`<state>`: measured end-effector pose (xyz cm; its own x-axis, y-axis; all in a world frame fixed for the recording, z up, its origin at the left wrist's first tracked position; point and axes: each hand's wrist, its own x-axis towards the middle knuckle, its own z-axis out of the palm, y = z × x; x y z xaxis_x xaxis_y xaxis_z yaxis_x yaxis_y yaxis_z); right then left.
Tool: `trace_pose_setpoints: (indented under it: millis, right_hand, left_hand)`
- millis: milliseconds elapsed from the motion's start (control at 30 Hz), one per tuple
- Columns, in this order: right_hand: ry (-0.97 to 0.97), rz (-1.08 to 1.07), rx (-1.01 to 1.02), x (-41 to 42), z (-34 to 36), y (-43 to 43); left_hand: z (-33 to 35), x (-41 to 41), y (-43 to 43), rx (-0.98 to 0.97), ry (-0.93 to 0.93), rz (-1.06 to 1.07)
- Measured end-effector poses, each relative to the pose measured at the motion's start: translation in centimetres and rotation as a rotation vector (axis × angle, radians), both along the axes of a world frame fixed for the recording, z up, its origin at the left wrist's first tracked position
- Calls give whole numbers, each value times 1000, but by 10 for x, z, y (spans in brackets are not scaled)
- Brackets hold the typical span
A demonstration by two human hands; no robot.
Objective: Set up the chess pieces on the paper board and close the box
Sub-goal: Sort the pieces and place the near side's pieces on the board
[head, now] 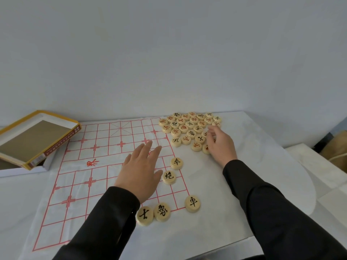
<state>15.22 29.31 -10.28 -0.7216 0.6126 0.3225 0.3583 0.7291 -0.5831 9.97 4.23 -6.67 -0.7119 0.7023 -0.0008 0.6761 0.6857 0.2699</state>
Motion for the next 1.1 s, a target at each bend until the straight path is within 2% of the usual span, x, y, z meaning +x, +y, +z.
trace_pose_setpoints:
  millis: [133,233,367,467,600,900,1100]
  right_hand:
    - [72,-42,149,-2,3,-5]
    - [50,36,175,-19,15,-11]
    - [-275,239,275,-62,29,-20]
    - [-524,285,299,-90,29,-22]
    - [-674,296,316,-97,16,-16]
    - [-587,245,277,-65,19,15]
    - [-221,319,129,-67,31,-34]
  left_hand:
    - [2,-1,-1,0,-3,8]
    - [4,-4,-3,12,-11,18]
    - [7,-8,-5,24,-16,33]
    - [8,-9,-6,30,-18,36]
    - [9,-10,-8,22,-21,37]
    - [9,-8,-6,14,-27,19]
    - [10,-6,-5,0,-26,15]
